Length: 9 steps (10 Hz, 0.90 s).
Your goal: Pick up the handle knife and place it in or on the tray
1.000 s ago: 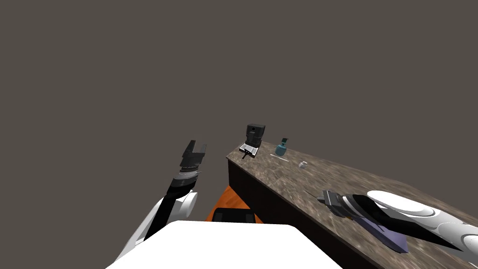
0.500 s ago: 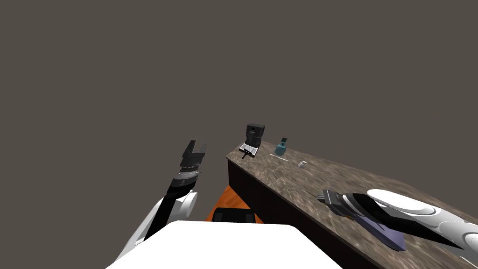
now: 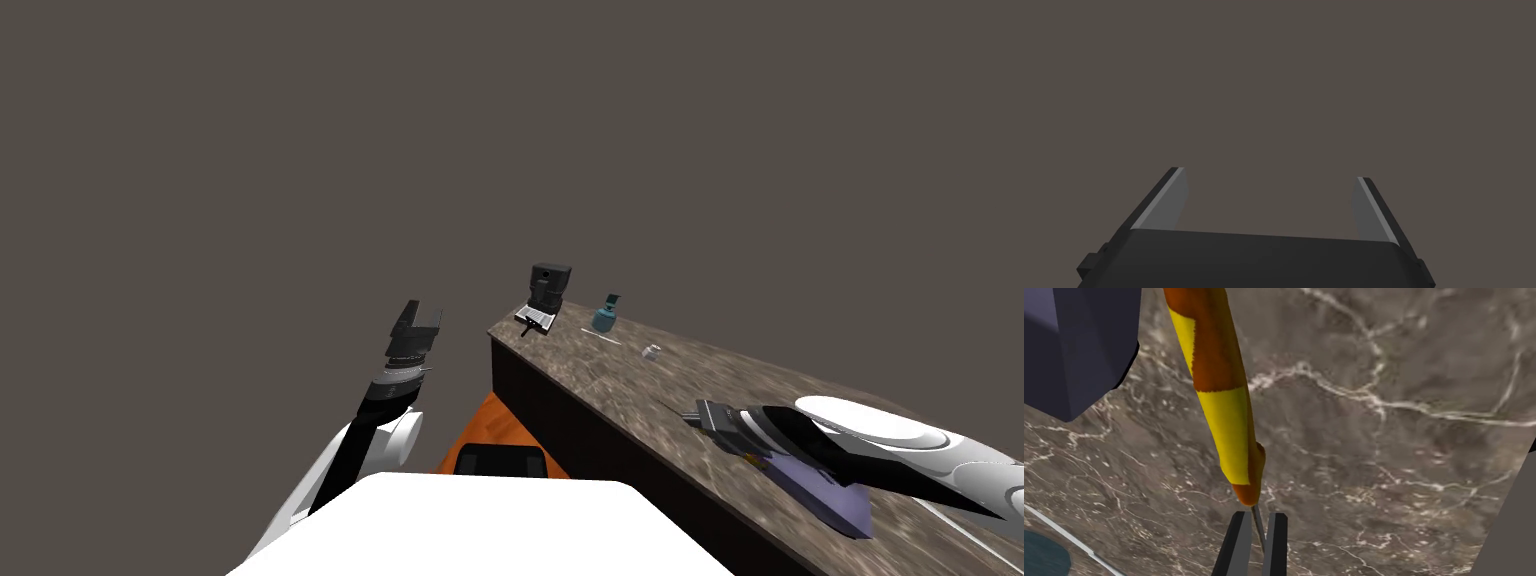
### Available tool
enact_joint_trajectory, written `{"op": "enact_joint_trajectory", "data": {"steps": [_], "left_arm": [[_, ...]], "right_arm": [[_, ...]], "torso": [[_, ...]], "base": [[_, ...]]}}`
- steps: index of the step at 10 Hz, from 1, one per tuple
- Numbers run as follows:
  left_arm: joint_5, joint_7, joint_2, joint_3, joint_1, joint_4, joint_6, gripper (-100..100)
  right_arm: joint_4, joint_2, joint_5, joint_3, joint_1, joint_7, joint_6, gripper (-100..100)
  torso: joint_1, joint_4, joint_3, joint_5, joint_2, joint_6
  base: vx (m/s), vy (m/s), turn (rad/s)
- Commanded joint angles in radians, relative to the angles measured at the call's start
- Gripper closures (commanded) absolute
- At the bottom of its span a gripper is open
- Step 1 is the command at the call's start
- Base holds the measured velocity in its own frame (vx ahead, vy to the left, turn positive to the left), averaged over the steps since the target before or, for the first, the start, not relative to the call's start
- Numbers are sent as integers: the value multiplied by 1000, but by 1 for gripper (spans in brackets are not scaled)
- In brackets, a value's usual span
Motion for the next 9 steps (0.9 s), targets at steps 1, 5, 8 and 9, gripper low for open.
{"op": "enact_joint_trajectory", "data": {"steps": [1,5,8,9], "left_arm": [[0,0,0,0,0,0,0,0],[0,0,0,0,0,0,0,0],[0,0,0,0,0,0,0,0],[0,0,0,0,0,0,0,0]], "right_arm": [[16,-31,-18,-12,3,24,-33,100],[27,-99,-15,-22,4,48,-69,100],[6,-136,31,-10,5,55,-46,100],[1,-145,44,-6,5,58,-38,100]], "torso": [[0,0,0,0,0,0],[-3,1,3,-1,4,2],[-6,-1,-2,-2,-4,2],[-5,-2,-4,-2,-7,2]], "base": [[-170,-82,199],[-167,-66,156],[-41,-85,25],[5,-48,-3]]}}
